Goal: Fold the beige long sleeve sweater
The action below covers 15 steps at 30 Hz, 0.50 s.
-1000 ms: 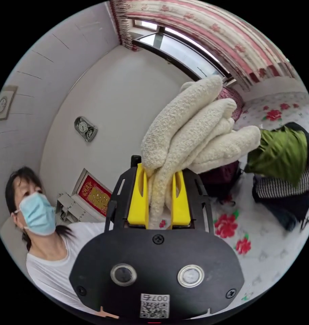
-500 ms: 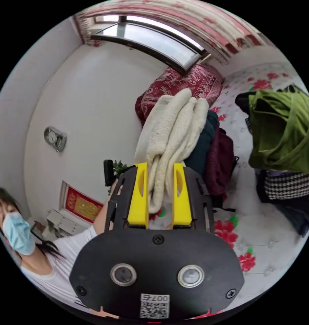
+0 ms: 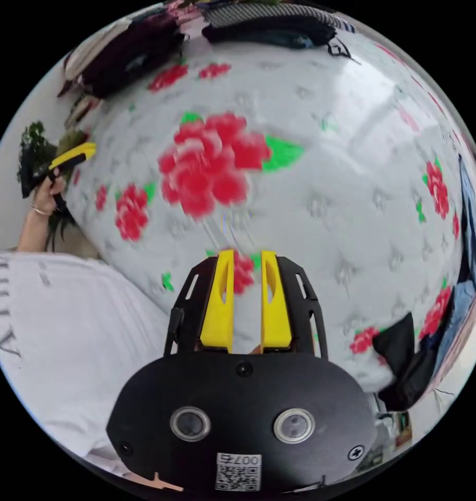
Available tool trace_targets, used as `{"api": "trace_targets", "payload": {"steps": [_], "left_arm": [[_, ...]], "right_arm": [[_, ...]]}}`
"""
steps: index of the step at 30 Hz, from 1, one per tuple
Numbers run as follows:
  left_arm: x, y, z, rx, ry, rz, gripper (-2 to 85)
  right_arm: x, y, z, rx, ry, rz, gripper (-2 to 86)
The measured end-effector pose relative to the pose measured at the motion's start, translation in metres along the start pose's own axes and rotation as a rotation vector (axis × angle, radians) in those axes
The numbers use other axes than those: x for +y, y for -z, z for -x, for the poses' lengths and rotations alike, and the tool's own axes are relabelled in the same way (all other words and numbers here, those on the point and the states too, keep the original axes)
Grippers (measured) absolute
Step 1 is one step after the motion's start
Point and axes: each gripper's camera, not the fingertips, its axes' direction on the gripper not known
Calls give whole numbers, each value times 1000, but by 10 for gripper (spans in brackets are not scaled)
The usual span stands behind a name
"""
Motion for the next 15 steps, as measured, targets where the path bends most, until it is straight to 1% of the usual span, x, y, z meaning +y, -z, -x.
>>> {"api": "trace_targets", "payload": {"steps": [1, 2, 4, 6, 7, 10, 13, 15], "left_arm": [[1, -15, -40, 3, -57, 34, 79], [1, -22, -58, 2, -83, 51, 78], [-4, -47, -121, 4, -175, 113, 69], [-10, -63, -159, -31, -238, 150, 64], [-11, -67, -170, -53, -261, 157, 61], [-25, -93, -222, -161, -336, 228, 50], [-35, -110, -249, -178, -342, 268, 49], [-47, -124, -277, -194, -326, 300, 50]], "right_arm": [[27, -13, -1, 81, 21, 79, 56], [49, -23, -2, 154, 43, 135, 56], [74, -35, -5, 221, 65, 178, 57], [90, -46, -12, 205, 64, 197, 57], [99, -34, -16, 180, 64, 87, 58], [122, -15, -34, 123, 78, -23, 56], [147, 5, -63, 32, 103, -140, 53], [165, 16, -89, -72, 43, -231, 51]]}}
